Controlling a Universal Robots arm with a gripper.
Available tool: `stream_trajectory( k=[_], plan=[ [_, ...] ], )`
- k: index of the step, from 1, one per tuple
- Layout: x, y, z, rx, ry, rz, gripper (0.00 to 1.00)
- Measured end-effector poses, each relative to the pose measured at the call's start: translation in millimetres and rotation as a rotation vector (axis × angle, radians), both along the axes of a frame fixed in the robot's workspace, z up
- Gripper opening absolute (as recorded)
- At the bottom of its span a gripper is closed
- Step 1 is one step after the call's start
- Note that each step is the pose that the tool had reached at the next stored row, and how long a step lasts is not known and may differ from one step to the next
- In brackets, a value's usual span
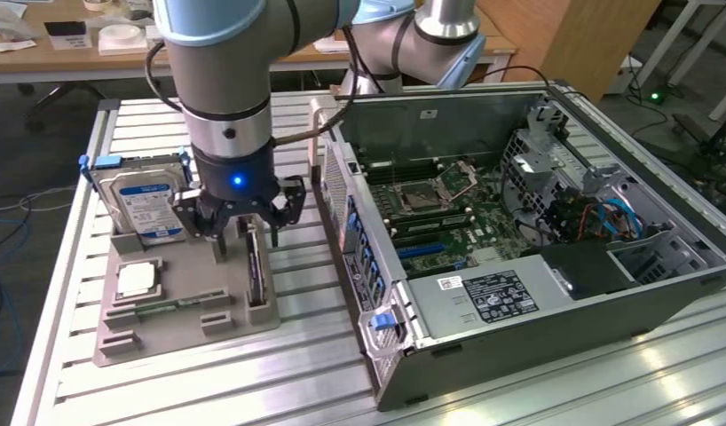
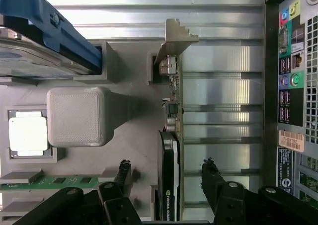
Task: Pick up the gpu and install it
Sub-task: 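Pick up the gpu and move the gpu toward the slot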
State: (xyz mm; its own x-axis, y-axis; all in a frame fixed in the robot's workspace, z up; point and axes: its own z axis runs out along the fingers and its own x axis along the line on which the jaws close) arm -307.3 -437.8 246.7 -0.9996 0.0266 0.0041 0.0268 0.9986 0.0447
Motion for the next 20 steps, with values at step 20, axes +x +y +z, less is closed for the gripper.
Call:
stream_trajectory(
  k=[20],
  plan=[
    [0.1,0.5,-24.7,-0.0001,0.0029,-0.030,0.68]
  ],
)
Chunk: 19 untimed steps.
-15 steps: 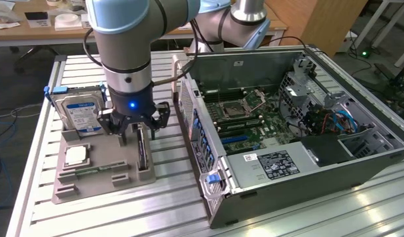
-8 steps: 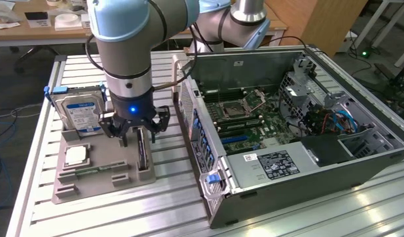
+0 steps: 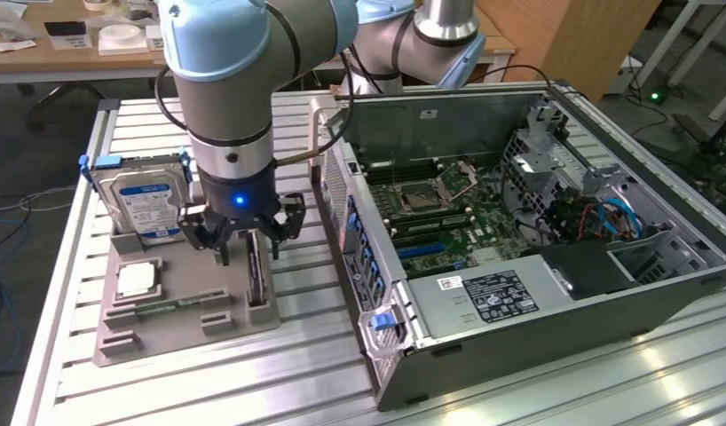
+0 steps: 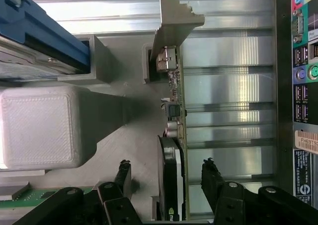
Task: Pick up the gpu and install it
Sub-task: 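Pick up the gpu and move the gpu toward the slot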
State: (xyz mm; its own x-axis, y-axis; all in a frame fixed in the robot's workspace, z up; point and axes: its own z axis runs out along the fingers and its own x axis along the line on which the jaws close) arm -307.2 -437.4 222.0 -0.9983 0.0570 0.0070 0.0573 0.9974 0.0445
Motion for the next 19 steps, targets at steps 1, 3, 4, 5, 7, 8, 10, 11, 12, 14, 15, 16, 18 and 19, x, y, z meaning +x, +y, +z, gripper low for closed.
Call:
stream_trajectory(
  k=[1,3,4,5,7,8,10,11,12,14,15,16,18,19],
  plan=[
    [0.0,0.1,-1.2,0.0001,-0.0001,0.000,0.68],
    [0.0,0.0,-4.8,-0.0007,0.0001,0.000,0.68],
    [0.1,0.0,-6.6,-0.0010,0.0001,0.000,0.68],
    [0.0,0.0,-7.7,-0.0010,0.0001,0.000,0.68],
    [0.0,0.0,-7.9,-0.0012,0.0003,0.000,0.68],
    [0.0,0.0,-7.9,-0.0012,0.0003,0.000,0.68],
    [0.0,0.0,-8.0,-0.0011,0.0002,0.000,0.67],
    [0.1,0.0,-8.0,-0.0010,0.0001,0.000,0.60],
    [0.7,0.1,-8.3,-0.0008,-0.0001,0.000,0.60],
    [2.5,0.1,-8.8,-0.0010,0.0002,-0.002,0.60],
    [3.2,0.1,-9.0,-0.0010,0.0001,-0.003,0.60],
    [3.5,0.2,-9.2,-0.0009,0.0000,-0.004,0.60],
    [3.5,0.1,-9.1,-0.0011,0.0002,-0.004,0.60],
    [3.5,0.1,-9.1,-0.0011,0.0002,-0.004,0.58]
  ],
)
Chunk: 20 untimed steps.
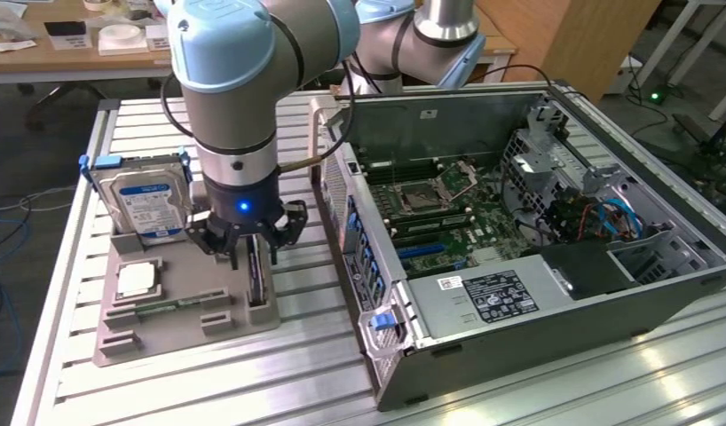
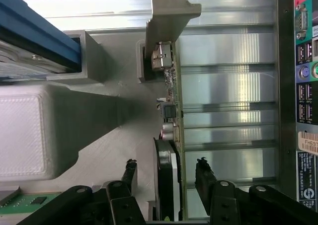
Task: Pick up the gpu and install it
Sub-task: 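Pick up the gpu and move the gpu toward the slot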
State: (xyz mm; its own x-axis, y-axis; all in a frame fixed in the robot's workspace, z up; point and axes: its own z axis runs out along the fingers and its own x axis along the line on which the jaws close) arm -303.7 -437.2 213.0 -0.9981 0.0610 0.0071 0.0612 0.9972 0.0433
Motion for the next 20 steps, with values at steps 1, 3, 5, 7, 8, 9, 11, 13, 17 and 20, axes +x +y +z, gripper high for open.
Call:
stream_trajectory(
  k=[1,3,5,7,8,9,11,13,17,20],
  plan=[
    [0.0,0.0,0.0,0.0001,0.0000,0.000,0.58],
    [-0.4,0.0,-0.1,0.0001,0.0000,-0.001,0.51],
    [-0.5,0.0,-0.2,0.0002,-0.0001,-0.003,0.51],
    [-0.6,0.0,-0.2,0.0001,-0.0001,-0.004,0.50],
    [-0.6,0.0,-0.2,0.0000,0.0000,-0.004,0.43],
    [-0.6,0.0,-0.2,0.0001,0.0000,-0.004,0.43],
    [-0.6,0.0,-0.2,0.0001,0.0000,-0.004,0.42],
    [-0.6,0.0,-0.2,0.0000,0.0000,-0.004,0.35],
    [-0.6,0.0,-0.2,0.0000,0.0000,-0.004,0.28],
    [-0.6,0.0,-0.2,0.0001,0.0000,-0.004,0.28]
  ],
)
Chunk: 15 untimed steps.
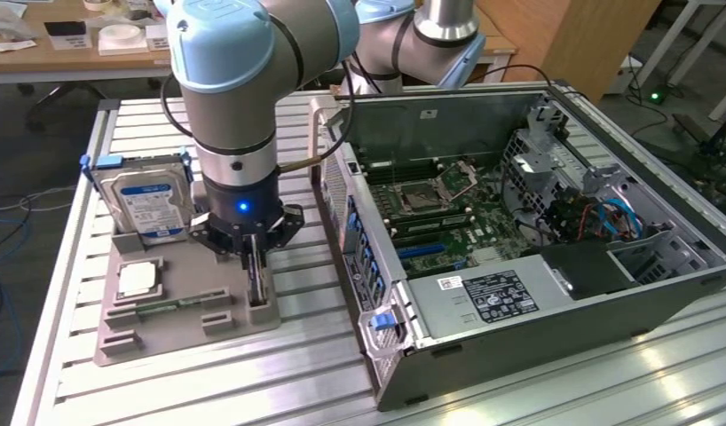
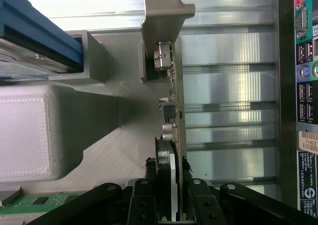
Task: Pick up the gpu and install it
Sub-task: 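Pick up the gpu and move the gpu toward the slot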
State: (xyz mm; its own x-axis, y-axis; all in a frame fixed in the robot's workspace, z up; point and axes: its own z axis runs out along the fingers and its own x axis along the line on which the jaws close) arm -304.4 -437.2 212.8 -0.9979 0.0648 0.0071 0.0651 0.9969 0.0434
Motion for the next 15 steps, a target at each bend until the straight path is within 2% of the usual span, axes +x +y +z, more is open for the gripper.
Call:
stream_trajectory(
  k=[15],
  plan=[
    [0.0,0.0,0.0,0.0000,0.0000,0.000,0.28]
  ],
)
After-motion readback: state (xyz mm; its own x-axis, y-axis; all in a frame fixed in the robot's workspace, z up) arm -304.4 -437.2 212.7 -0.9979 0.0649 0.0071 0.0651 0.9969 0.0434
